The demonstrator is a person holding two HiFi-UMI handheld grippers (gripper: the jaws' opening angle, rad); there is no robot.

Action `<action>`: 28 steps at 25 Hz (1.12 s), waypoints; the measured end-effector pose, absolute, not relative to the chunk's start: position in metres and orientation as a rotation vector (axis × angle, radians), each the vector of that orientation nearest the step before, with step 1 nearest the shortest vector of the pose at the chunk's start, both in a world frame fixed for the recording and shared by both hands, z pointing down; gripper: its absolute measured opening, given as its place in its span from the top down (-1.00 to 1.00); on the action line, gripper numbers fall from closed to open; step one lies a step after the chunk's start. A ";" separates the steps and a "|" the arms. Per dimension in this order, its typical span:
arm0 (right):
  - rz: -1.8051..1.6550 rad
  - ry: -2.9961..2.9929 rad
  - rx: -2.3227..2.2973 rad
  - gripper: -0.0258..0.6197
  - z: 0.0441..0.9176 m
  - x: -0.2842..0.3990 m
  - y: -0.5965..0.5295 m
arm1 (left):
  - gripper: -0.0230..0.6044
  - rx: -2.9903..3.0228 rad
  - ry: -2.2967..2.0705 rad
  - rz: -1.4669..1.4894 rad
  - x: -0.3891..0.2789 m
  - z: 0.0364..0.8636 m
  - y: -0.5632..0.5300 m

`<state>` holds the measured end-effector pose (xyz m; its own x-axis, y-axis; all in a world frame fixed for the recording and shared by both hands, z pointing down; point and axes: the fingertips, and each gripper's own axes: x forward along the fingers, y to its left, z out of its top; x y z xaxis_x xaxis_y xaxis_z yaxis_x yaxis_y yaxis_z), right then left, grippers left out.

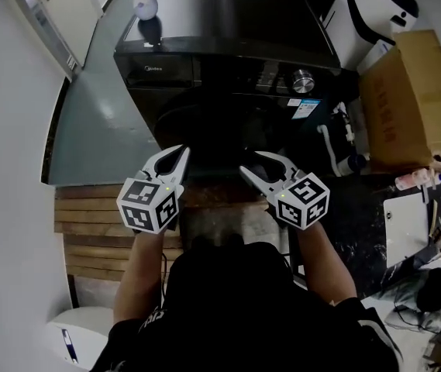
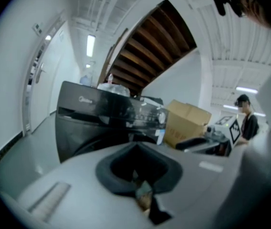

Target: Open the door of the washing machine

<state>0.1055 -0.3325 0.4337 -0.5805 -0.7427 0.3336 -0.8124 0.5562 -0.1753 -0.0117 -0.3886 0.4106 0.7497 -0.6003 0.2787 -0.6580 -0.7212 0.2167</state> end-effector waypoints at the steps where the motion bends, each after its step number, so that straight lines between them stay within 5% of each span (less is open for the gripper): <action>1: 0.456 -2.550 1.311 0.40 0.435 0.104 -0.334 | 0.90 2.659 -0.954 0.269 -0.010 0.411 -0.390; 16: 0.492 -2.366 1.336 -0.27 0.463 0.155 -0.376 | 0.90 2.745 -0.810 0.286 0.045 0.404 -0.418; 28: 0.580 -2.252 1.267 -0.33 0.513 0.232 -0.434 | 0.90 2.698 -0.818 0.344 0.095 0.416 -0.446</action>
<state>0.2322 -0.4342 0.5126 -0.4501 -0.6612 0.6002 -0.8690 0.4791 -0.1237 0.0951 -0.4456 0.4162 0.8092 -0.4988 0.3104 -0.5708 -0.7927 0.2142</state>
